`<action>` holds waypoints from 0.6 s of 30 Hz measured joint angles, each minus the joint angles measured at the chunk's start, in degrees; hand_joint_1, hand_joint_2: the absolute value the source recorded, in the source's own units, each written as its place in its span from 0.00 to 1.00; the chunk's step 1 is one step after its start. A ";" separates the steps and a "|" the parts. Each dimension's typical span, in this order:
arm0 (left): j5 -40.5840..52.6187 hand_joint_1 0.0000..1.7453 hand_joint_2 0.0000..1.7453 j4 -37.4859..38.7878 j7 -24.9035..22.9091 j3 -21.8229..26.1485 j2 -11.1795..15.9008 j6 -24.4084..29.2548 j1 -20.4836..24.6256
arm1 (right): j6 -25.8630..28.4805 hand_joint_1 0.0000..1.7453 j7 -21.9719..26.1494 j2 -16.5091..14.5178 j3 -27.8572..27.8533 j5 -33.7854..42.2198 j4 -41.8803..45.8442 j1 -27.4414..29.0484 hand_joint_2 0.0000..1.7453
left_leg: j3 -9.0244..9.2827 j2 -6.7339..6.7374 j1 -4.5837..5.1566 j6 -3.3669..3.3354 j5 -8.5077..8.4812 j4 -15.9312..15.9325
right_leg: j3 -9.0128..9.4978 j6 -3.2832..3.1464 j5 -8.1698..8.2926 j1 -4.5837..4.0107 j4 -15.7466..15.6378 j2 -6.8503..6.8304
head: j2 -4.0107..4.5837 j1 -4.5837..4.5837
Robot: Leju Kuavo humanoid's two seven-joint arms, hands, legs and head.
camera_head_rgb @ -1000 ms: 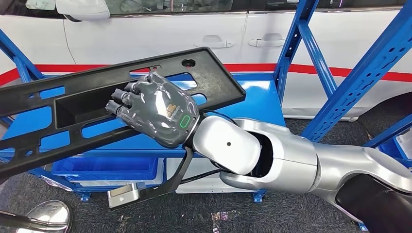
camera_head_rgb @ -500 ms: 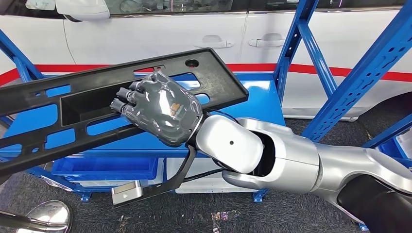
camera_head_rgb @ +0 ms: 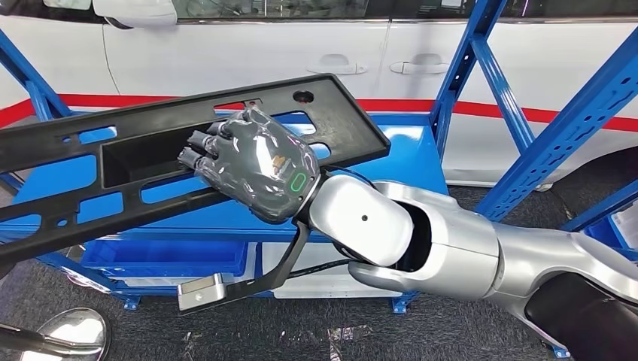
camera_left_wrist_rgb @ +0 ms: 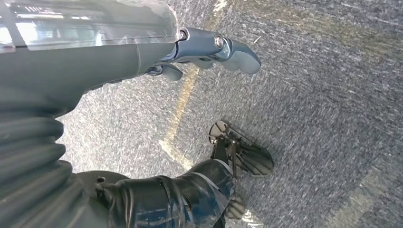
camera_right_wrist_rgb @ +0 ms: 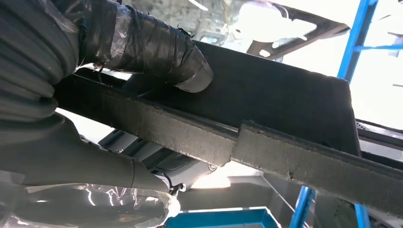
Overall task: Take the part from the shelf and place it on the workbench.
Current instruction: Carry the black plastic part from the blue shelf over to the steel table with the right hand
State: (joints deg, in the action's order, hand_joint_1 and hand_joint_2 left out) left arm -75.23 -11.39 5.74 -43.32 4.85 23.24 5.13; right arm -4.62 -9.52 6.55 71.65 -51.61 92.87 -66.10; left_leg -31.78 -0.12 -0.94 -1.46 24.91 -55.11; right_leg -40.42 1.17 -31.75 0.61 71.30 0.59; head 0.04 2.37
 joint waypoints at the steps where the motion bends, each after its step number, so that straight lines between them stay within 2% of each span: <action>1: 0.02 0.00 1.00 0.00 -0.05 0.00 0.00 0.02 -0.01 | 0.00 1.00 -0.01 0.10 -0.01 -0.01 0.00 0.28 1.00 | -0.23 0.00 -0.05 0.04 0.03 -0.25 | -0.69 0.16 -0.18 0.16 1.82 -0.01 | 0.00 -0.01; 2: 0.04 0.00 1.00 0.00 -0.13 0.00 0.00 0.03 -0.02 | 0.01 1.00 -0.02 0.17 -0.01 -0.01 0.00 0.49 1.00 | -0.45 -0.03 -0.13 0.11 0.09 -0.54 | -0.29 0.27 0.76 0.34 1.32 -0.04 | 0.00 -0.02; 4: 0.10 0.00 1.00 0.00 -0.31 0.00 0.00 0.02 -0.01 | 0.02 1.00 -0.03 0.22 -0.01 -0.03 0.00 0.61 1.00 | -0.89 -0.13 -0.34 0.49 0.34 -1.31 | 3.26 0.38 3.99 0.70 -5.30 -0.13 | 0.00 -0.03; 5: 0.13 0.00 1.00 0.00 -0.36 0.00 0.01 0.00 0.02 | 0.04 1.00 -0.02 0.21 -0.01 -0.07 0.00 0.60 1.00 | -1.23 -0.21 -0.37 0.79 0.47 -1.76 | 5.20 0.32 5.08 0.68 -8.74 -0.10 | 0.00 -0.04; 6: 0.16 0.00 1.00 0.00 -0.34 0.00 0.02 -0.04 0.03 | 0.06 1.00 0.01 0.18 -0.01 -0.11 -0.01 0.59 1.00 | -1.54 -0.27 -0.37 1.13 0.54 -2.12 | 6.44 0.15 5.60 0.58 -11.08 -0.03 | 0.00 -0.05; 7: 0.19 0.00 1.00 0.00 -0.23 0.00 0.03 -0.09 0.03 | 0.08 1.00 0.03 0.15 -0.01 -0.19 -0.02 0.61 1.00 | -1.85 -0.32 -0.31 1.50 0.49 -2.39 | 6.88 -0.10 5.56 0.42 -12.10 0.05 | 0.00 -0.05; 9: 0.20 0.00 1.00 0.01 0.04 0.00 0.04 -0.22 -0.01 | 0.09 1.00 0.06 0.10 -0.01 -0.38 -0.06 0.67 1.00 | -2.26 -0.39 -0.30 2.29 0.10 -2.46 | 6.48 -0.90 5.86 0.20 -12.17 0.13 | 0.00 -0.04; 10: 0.20 0.00 1.00 0.01 0.14 0.00 0.05 -0.27 -0.03 | 0.09 1.00 0.07 0.08 -0.01 -0.48 -0.08 0.68 1.00 | -2.54 -0.39 -0.41 2.63 0.31 -2.68 | 6.28 -1.39 6.13 0.24 -12.37 0.06 | 0.00 -0.03; 11: 0.19 0.00 1.00 0.01 0.15 0.00 0.07 -0.29 -0.03 | 0.10 1.00 0.08 0.04 -0.01 -0.54 -0.09 0.67 1.00 | -3.00 -0.33 -0.52 2.89 1.23 -3.53 | 6.06 -1.91 6.50 0.31 -12.57 -0.01 | 0.00 0.02; 13: 0.20 0.00 1.00 0.00 0.02 0.00 0.09 -0.15 0.01 | 0.11 1.00 0.12 -0.03 -0.01 -0.66 -0.11 0.67 1.00 | -4.98 -0.19 -0.69 3.22 5.40 -8.76 | 5.47 -2.81 7.22 0.35 -12.82 -0.21 | 0.00 0.16; 15: 0.21 0.00 1.00 0.00 -0.21 0.00 0.14 0.12 0.06 | 0.10 1.00 0.13 -0.06 -0.01 -0.78 -0.15 0.80 1.00 | -7.31 -0.16 -0.68 3.47 9.57 -16.07 | 4.53 -3.24 7.87 0.13 -12.72 -0.31 | 0.00 0.24; 16: 0.20 0.00 1.00 0.00 -0.33 0.00 0.16 0.23 0.06 | 0.10 1.00 0.13 -0.06 -0.01 -0.83 -0.19 0.88 1.00 | -7.65 -0.16 -0.68 3.52 10.26 -18.06 | 3.98 -3.28 8.20 0.02 -12.59 -0.32 | 0.00 0.22; 17: 0.20 0.00 1.00 0.00 -0.43 0.00 0.17 0.30 0.05 | 0.09 1.00 0.13 -0.06 -0.01 -0.86 -0.22 0.94 1.00 | -7.02 -0.16 -0.67 3.49 9.90 -18.10 | 3.40 -3.27 8.54 -0.07 -12.43 -0.32 | 0.00 0.24; 18: 0.20 0.00 1.00 0.00 -0.50 -0.01 0.18 0.32 0.06 | 0.09 1.00 0.13 -0.06 -0.01 -0.88 -0.26 0.97 1.00 | -5.37 -0.16 -0.66 3.39 8.68 -16.08 | 2.84 -3.20 8.86 -0.13 -12.25 -0.31 | 0.00 0.24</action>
State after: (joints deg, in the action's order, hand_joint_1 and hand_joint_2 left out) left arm -75.02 -11.39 5.23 -43.33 5.03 23.57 5.19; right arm -4.52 -9.40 6.49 71.65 -52.49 92.61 -65.13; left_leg -37.15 -0.27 -1.60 1.93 33.59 -71.19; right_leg -37.58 -2.03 -22.89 0.48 59.04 0.28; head 0.04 2.61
